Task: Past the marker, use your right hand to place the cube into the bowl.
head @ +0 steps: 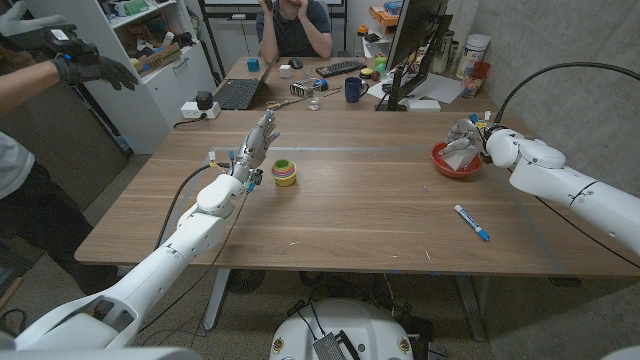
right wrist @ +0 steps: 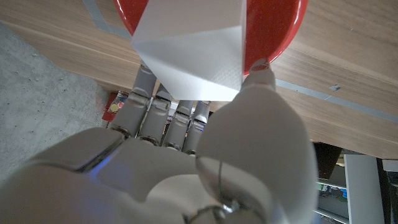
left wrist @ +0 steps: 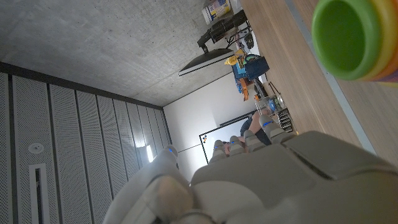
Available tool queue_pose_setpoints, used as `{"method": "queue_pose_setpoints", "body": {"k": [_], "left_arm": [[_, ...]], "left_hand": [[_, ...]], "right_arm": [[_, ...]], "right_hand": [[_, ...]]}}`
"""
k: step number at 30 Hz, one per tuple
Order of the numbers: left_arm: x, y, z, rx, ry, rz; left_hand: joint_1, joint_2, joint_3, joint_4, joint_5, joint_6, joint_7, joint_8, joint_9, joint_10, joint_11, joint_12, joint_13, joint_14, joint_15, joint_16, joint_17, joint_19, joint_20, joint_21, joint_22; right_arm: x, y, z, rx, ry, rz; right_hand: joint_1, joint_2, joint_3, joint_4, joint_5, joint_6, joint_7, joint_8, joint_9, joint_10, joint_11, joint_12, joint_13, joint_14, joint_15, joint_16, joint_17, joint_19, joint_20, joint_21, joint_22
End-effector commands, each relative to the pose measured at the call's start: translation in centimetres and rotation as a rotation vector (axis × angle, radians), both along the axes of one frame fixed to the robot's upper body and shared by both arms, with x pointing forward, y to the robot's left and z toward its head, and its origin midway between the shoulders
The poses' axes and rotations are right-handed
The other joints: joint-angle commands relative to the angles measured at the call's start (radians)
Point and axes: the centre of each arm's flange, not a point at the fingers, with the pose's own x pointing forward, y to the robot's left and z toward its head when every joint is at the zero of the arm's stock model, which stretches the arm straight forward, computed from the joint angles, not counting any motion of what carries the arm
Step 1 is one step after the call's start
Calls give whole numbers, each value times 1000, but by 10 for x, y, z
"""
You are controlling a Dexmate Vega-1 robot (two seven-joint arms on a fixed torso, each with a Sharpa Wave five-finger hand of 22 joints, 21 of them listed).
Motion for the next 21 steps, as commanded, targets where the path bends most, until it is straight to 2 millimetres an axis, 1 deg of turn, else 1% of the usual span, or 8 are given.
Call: {"method": "queue_pose_setpoints", "body": {"k": [1,2,3,4,8,11,17,21], "left_arm": [[0,0,1,10,-5,-7],[0,0,1,12,-6,-8],[0,0,2,14,-5,-9],[1,0,2,10,-6,-11],[1,1,2,11,-8,-10],[1,3,2,9,-7,-9],[1,6,0,4,-4,-6],[0,8,0,5,-4,-6]], "left_hand": [[-10,0,-6,2,7,1,2,-2,3,-16,6,4,3,-47,4,6,4,-3,1,-4,3],[-10,0,-6,1,7,1,0,-2,3,-18,7,3,3,-49,4,6,4,-4,0,-5,3],[-10,-1,-7,1,7,0,0,-2,3,-18,7,4,3,-49,4,6,4,-4,0,-5,3],[-10,-1,-7,1,7,0,0,-3,3,-18,6,3,3,-48,4,6,4,-5,1,-5,3],[-10,-2,-8,0,8,-1,0,-3,3,-19,7,3,3,-49,3,6,4,-6,1,-6,3],[-10,-4,-8,0,8,-1,1,-3,3,-20,7,3,3,-49,3,6,4,-6,1,-6,3],[-9,-6,-10,-1,8,-3,1,-3,3,-21,7,3,3,-49,3,5,3,-6,1,-6,3],[-9,-7,-11,-2,8,-3,1,-3,3,-22,6,2,3,-49,4,6,3,-6,1,-7,3]], "right_arm": [[-2,4,2,-25,43,-19],[-2,4,2,-20,50,-16],[-3,4,2,-29,46,-17],[-3,5,3,-28,39,-19],[-3,5,4,-23,43,-14],[-3,6,4,-19,40,-2],[-2,8,4,-7,49,11],[-3,11,6,-9,55,12]], "right_hand": [[166,158,-18,5,23,-70,-26,-54,-22,-73,-17,-45,-14,-20,-159,-10,-26,4,-144,-36,-9],[174,154,-20,1,26,-89,-35,-66,-27,-88,-14,-54,-18,-35,-159,-11,-31,1,-146,-45,-10],[176,152,-24,1,30,-95,-33,-74,-31,-99,-28,-62,-22,-53,-157,-12,-36,3,-145,-50,-9],[177,151,-26,2,31,-106,-35,-81,-34,-104,-24,-66,-24,-62,-157,-12,-39,-1,-145,-58,-10],[169,143,-38,9,36,-114,-43,-92,-40,-131,-25,-83,-30,-103,-154,-16,-48,-12,-141,-78,-13],[148,132,-55,21,37,-125,-45,-102,-45,-147,-24,-93,-35,-131,-152,-16,-54,-23,-138,-94,-14],[100,119,-91,51,46,-148,-72,-124,-57,-217,-34,-131,-49,-193,-151,-12,-64,-24,-138,-119,-13],[40,99,-133,83,54,-200,-96,-150,-67,-251,-34,-151,-63,-227,-148,-8,-68,-18,-130,-136,-12]]}}
